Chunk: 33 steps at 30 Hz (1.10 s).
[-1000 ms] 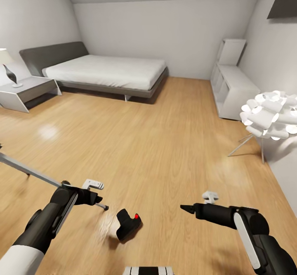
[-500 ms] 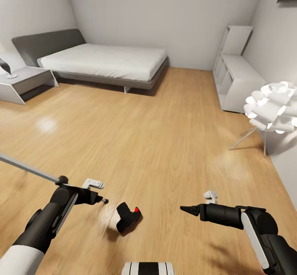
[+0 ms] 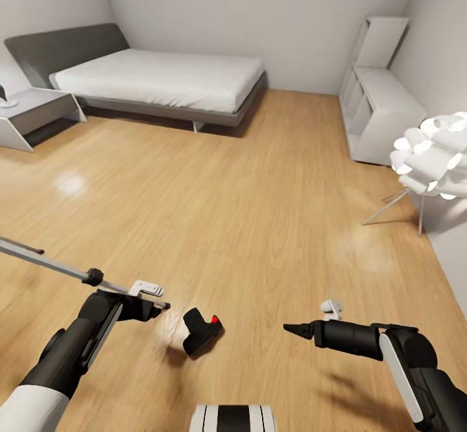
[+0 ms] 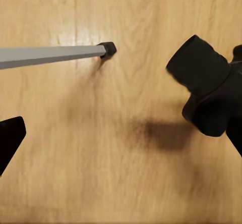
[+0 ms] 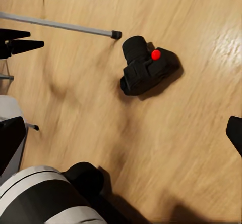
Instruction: Attach the digital camera to the camera tripod in the bedroom.
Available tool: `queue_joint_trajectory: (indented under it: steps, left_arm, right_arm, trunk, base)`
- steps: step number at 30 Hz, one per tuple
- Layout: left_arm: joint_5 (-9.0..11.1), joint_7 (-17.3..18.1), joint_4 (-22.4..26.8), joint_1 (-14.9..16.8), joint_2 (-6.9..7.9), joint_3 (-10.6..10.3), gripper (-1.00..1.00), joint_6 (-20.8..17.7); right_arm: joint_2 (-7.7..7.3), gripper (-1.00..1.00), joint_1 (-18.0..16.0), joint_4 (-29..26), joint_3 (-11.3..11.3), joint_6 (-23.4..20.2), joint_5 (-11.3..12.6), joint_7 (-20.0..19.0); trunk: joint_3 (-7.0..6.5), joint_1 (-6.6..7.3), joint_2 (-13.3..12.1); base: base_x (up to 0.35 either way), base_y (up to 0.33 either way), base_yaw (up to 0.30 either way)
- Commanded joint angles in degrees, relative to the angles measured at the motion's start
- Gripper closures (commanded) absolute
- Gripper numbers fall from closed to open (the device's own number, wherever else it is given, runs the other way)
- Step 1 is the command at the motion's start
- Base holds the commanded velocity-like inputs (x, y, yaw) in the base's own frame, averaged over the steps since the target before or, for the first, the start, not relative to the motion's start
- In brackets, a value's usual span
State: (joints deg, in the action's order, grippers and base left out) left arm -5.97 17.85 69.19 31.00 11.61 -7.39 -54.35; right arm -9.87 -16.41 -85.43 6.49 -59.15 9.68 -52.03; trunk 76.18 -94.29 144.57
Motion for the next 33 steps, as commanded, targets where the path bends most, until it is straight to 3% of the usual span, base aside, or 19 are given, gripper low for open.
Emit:
queue_joint_trajectory:
  steps: [1, 33]
  left_arm:
    - [-0.6, 0.5, 0.1, 0.0, 0.05, -0.1, -1.0, -0.1]
    - [-0.6, 0.5, 0.1, 0.0, -0.58, -0.1, -1.0, -0.1]
  right_arm:
    - [0.0, -1.0, 0.0, 0.0, 0.0, -0.3, 0.1, -0.1]
    - [-0.01, -1.0, 0.0, 0.4, 0.1, -0.3, 0.0, -0.1]
  trunk:
    - [0.27, -0.01, 0.0]
    - [7.36, -0.84, 0.5]
  base:
    - [0.0, 0.0, 0.0]
    - [0.0, 0.0, 0.0]
